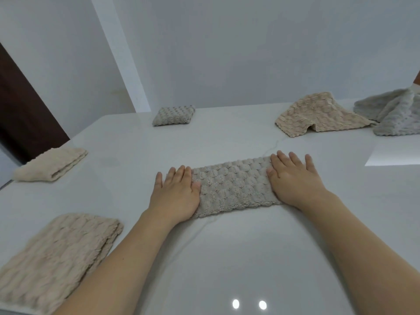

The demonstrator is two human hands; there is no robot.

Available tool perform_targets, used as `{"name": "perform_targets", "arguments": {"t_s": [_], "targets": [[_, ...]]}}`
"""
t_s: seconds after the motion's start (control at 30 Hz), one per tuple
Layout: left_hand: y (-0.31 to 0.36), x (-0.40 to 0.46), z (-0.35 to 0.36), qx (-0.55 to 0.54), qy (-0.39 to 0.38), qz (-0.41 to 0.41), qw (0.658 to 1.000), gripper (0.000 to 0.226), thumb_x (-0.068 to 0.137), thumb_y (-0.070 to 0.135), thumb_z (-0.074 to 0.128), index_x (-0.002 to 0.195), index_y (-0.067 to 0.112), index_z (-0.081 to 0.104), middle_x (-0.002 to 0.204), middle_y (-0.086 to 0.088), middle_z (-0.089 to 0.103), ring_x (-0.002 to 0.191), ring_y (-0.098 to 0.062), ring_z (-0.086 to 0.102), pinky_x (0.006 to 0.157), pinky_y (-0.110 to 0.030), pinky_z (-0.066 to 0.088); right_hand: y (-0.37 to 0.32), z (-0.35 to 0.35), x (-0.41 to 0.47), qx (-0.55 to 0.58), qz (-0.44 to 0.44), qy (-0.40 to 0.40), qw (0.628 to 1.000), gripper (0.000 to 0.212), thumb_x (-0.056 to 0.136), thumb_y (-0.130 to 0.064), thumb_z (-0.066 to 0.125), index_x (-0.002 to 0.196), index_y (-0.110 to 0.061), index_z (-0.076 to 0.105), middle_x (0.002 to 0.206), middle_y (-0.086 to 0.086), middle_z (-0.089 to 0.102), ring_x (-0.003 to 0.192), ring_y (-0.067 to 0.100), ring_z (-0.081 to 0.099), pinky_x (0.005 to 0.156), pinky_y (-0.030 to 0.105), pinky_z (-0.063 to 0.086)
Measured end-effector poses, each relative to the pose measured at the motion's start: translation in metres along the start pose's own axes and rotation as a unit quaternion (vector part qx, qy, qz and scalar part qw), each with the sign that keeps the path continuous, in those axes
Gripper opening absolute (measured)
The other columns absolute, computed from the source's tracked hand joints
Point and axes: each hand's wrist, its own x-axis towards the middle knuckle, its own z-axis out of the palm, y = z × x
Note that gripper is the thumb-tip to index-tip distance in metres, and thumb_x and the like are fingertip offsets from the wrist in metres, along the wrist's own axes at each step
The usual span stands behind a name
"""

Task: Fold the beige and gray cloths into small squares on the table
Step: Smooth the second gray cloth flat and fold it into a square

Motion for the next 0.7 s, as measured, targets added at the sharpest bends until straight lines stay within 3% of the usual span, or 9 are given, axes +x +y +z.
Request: {"name": "perform_targets", "arguments": {"t_s": [0.13, 0.27, 0.57, 0.7], "targets": [[0.039, 0.000, -0.006, -0.047, 0.084, 0.068, 0.993, 0.057, 0.103, 0.038, 0.016, 0.156, 0.014, 0.012, 0.164, -0.001, 0.007, 0.150, -0.017, 0.000, 0.121, -0.041, -0.002, -0.029, -0.008, -0.009, 0.040, -0.063, 0.095, 0.993, 0.054, 0.103, -0.034, 0.015, 0.153, -0.015, 0.017, 0.162, 0.000, 0.009, 0.149, 0.019, 0.003, 0.120, 0.041, -0.003], [0.061, -0.005, 0.016, -0.023, 0.057, 0.105, 0.993, 0.058, 0.103, 0.040, 0.013, 0.156, 0.018, 0.009, 0.164, 0.002, 0.006, 0.150, -0.015, 0.001, 0.122, -0.041, 0.000, -0.043, 0.011, -0.013, 0.018, -0.125, 0.015, 0.992, 0.055, 0.103, -0.038, 0.014, 0.154, -0.018, 0.010, 0.162, -0.002, 0.007, 0.148, 0.016, 0.003, 0.120, 0.040, -0.001], [0.039, -0.002, 0.015, -0.018, 0.024, 0.084, 0.996, 0.058, 0.103, 0.044, 0.011, 0.156, 0.023, 0.003, 0.164, 0.008, -0.001, 0.149, -0.010, -0.005, 0.121, -0.036, -0.005, -0.028, 0.009, -0.009, 0.015, -0.099, -0.014, 0.995, 0.055, 0.102, -0.042, 0.011, 0.155, -0.026, 0.005, 0.162, -0.008, 0.000, 0.148, 0.011, -0.002, 0.120, 0.039, -0.003], [0.008, -0.005, 0.011, -0.028, 0.018, 0.053, 0.998, 0.057, 0.103, 0.044, 0.011, 0.156, 0.024, 0.003, 0.163, 0.009, -0.002, 0.149, -0.009, -0.006, 0.121, -0.035, -0.006, 0.004, 0.000, -0.002, 0.044, -0.020, -0.053, 0.997, 0.056, 0.102, -0.044, 0.010, 0.154, -0.028, 0.001, 0.162, -0.009, -0.006, 0.148, 0.012, -0.005, 0.120, 0.044, -0.004]]}}
